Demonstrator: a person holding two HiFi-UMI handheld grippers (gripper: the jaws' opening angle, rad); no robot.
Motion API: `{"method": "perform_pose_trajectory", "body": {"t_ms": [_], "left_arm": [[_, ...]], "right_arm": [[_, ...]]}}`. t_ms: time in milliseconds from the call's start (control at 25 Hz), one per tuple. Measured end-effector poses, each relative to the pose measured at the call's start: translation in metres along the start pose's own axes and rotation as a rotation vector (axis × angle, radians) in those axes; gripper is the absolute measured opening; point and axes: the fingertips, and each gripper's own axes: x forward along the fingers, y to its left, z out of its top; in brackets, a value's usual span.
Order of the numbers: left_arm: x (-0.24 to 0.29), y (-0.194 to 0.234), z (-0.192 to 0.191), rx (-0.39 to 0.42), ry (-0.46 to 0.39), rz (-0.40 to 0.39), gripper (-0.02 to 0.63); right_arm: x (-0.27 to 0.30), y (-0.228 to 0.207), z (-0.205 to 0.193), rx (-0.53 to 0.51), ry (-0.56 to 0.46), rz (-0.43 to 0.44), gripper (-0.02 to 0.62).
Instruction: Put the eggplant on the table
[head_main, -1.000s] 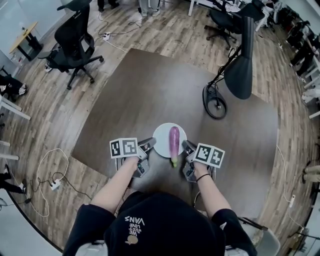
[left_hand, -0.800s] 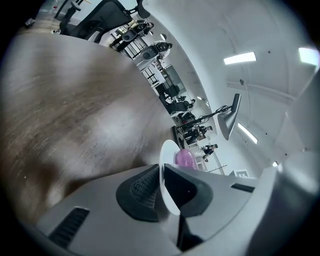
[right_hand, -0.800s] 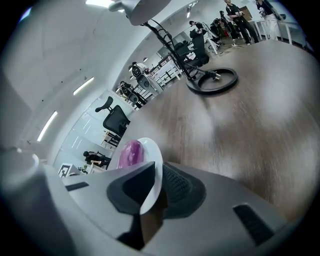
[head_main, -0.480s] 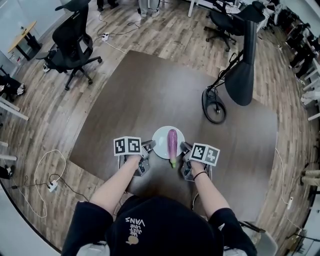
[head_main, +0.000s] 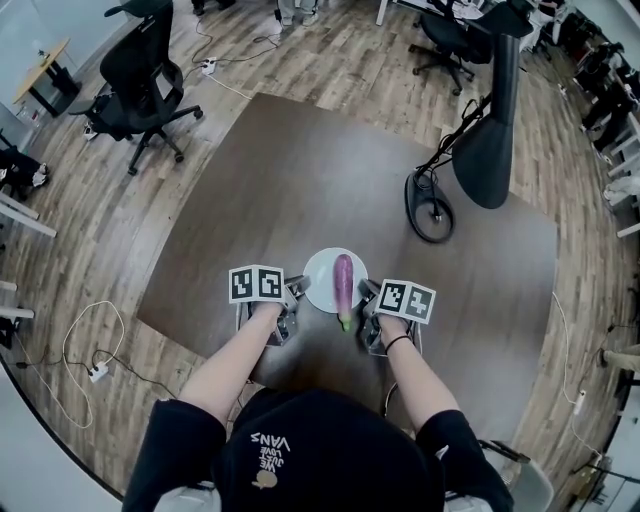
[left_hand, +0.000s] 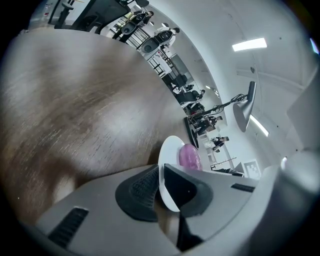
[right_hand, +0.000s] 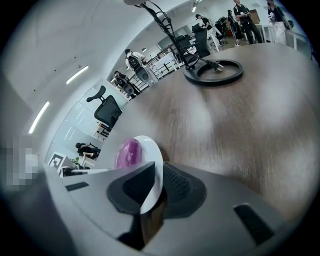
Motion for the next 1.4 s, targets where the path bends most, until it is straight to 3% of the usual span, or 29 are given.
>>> {"method": "perform_pose_trajectory", "body": {"t_ms": [800, 1160, 1400], "left_arm": [[0.003, 0.006, -0.001, -0.019, 0.047, 0.069, 0.028], [0.005, -0.004, 0.002, -0.016, 0.04, 0.045, 0.116], [0.003, -0.006, 0.004, 0.015, 0.021, 0.058, 0.162]], "right_arm": [[0.005, 0.0, 0.0, -0.02, 0.024, -0.011, 0.046], [0.005, -0.001, -0.002, -0.037, 0.031, -0.018, 0.048], [0.002, -0.002, 0.001, -0.048, 0.026, -0.03, 0.106]]}}
